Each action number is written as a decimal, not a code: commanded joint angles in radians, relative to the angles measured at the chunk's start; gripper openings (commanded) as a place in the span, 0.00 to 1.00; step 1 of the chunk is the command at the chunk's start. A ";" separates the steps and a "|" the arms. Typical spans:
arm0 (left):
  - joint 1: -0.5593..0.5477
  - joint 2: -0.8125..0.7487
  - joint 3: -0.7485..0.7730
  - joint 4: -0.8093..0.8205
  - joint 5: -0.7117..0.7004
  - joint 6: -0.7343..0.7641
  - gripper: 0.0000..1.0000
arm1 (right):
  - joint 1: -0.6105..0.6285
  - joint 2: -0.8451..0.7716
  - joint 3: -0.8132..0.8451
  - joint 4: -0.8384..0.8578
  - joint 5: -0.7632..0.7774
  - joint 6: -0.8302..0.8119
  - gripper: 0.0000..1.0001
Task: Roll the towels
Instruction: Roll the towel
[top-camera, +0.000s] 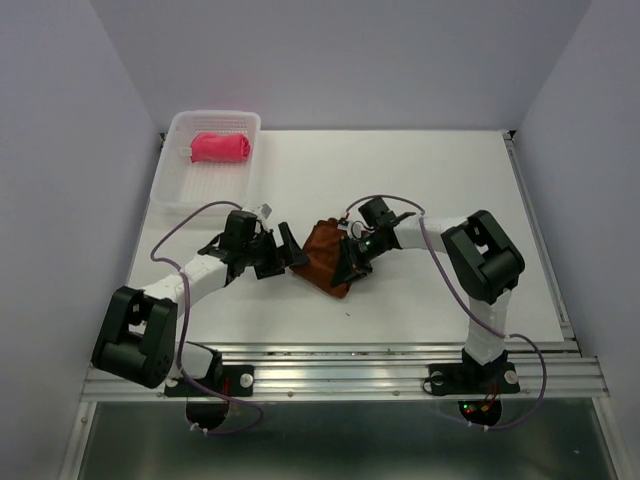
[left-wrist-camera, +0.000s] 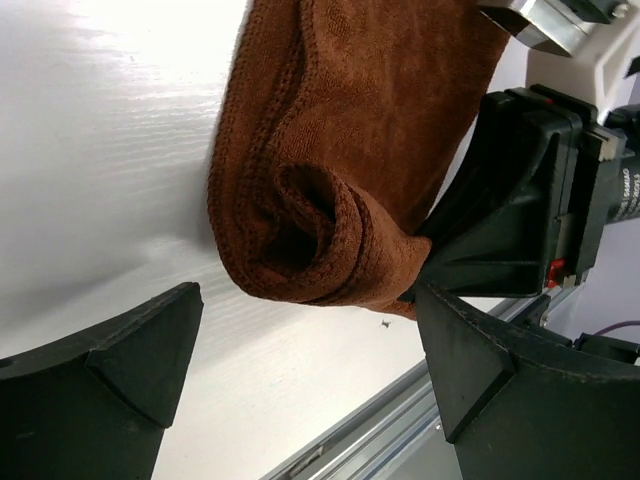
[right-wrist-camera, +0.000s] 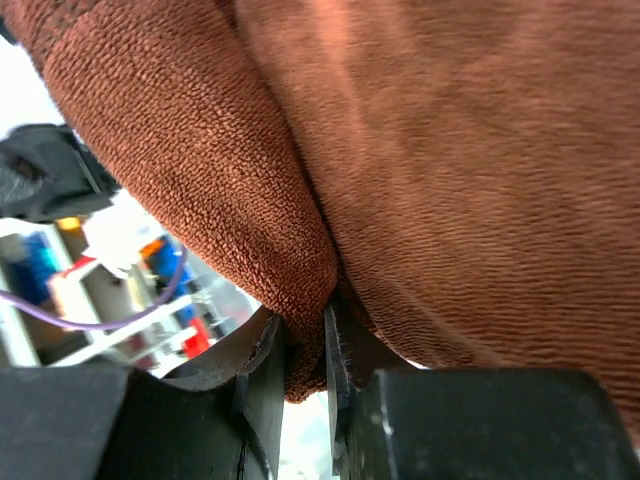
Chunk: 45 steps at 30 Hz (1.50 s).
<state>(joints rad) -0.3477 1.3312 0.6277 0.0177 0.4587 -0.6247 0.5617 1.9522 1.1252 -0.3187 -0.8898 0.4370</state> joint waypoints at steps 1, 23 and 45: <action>-0.011 0.019 -0.019 0.091 0.037 -0.007 0.99 | -0.025 0.039 0.039 -0.019 -0.064 0.074 0.08; -0.060 0.310 0.155 0.053 -0.103 -0.046 0.41 | -0.011 -0.211 0.091 -0.097 0.257 -0.233 0.49; -0.103 0.292 0.224 -0.114 -0.097 0.010 0.40 | 0.418 -0.245 -0.059 0.003 1.063 -0.560 0.56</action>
<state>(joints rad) -0.4496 1.6398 0.8322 -0.0441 0.3706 -0.6464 0.9634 1.6844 1.1076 -0.3649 0.1108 -0.0841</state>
